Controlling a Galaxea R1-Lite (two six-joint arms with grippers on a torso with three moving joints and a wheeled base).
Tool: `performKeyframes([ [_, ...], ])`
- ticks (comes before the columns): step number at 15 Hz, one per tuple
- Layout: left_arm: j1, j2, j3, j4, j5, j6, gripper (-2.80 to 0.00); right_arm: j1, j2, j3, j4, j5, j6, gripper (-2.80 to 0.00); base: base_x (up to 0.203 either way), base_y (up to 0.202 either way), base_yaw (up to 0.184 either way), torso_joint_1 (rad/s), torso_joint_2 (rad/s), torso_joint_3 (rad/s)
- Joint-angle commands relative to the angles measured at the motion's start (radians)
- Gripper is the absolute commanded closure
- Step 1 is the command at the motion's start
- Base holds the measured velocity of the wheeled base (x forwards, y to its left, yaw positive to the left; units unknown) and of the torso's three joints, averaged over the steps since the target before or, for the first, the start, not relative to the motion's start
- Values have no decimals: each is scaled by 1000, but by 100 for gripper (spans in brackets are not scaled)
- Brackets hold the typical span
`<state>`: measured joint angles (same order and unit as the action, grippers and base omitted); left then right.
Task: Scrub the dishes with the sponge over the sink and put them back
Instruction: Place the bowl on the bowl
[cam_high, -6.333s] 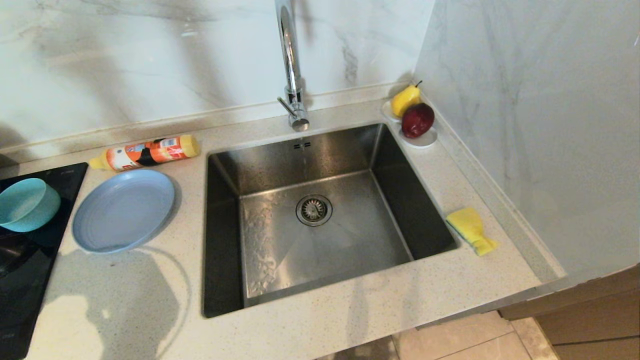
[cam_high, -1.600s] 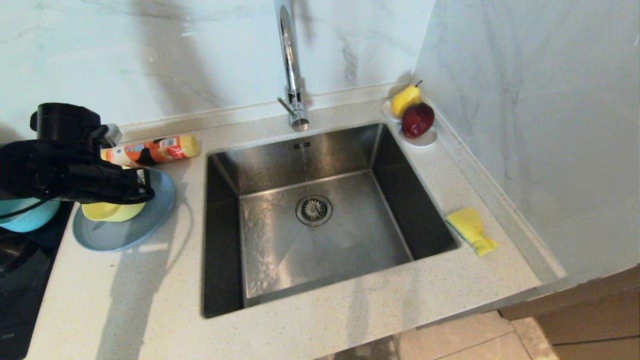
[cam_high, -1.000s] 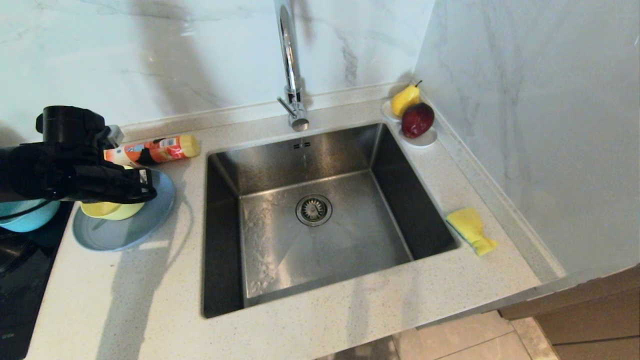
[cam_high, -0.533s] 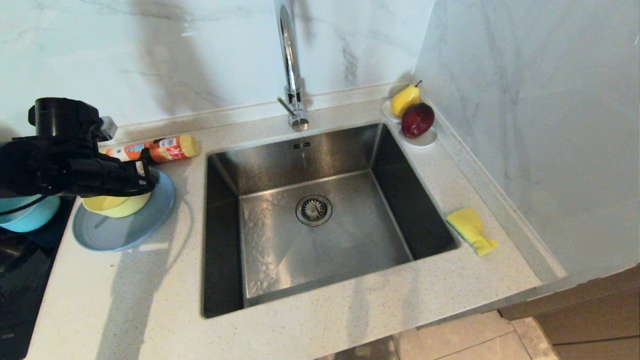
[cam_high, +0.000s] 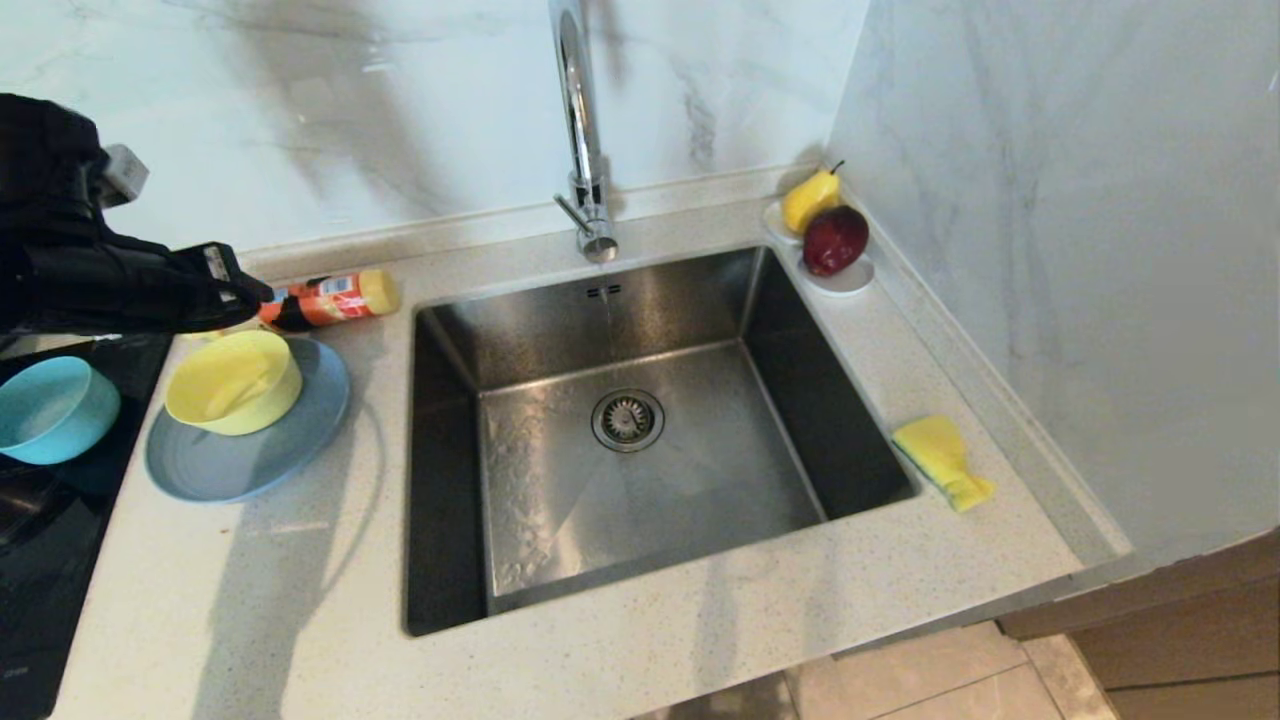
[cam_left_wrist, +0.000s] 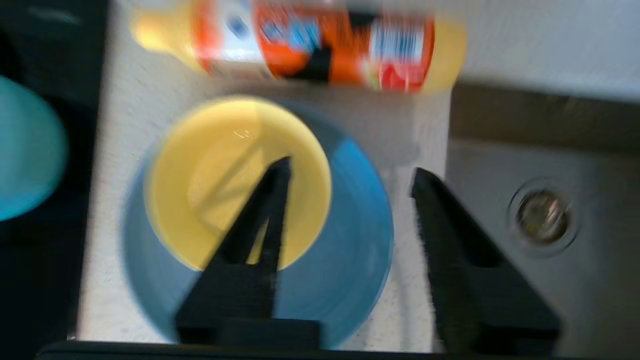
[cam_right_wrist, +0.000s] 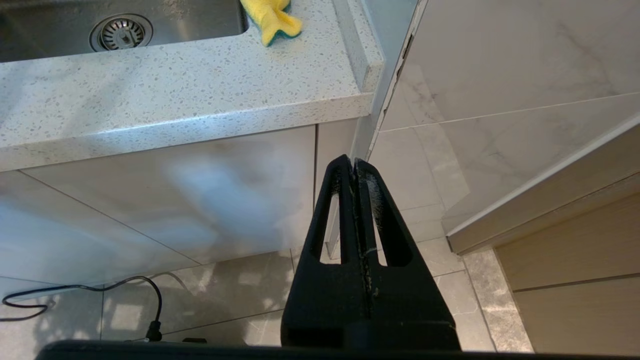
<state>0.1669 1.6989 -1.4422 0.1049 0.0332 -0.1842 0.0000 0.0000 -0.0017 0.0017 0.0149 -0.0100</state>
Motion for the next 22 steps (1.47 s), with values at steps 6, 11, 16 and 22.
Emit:
performKeyframes([
  [6,198,-71,-61,54,22,-32,0,0,2,0,0,0,-1,0,0,0,0,0,0,0],
  [11,300,39,-138,83,11,-29,0,0,2,0,0,0,-1,0,0,0,0,0,0,0],
  [16,362,176,-235,86,11,-31,-265,0,2,0,0,0,-1,0,0,0,0,0,0,0],
  [22,434,295,-321,133,-57,-36,-280,0,2,0,0,0,-1,0,0,0,0,0,0,0],
])
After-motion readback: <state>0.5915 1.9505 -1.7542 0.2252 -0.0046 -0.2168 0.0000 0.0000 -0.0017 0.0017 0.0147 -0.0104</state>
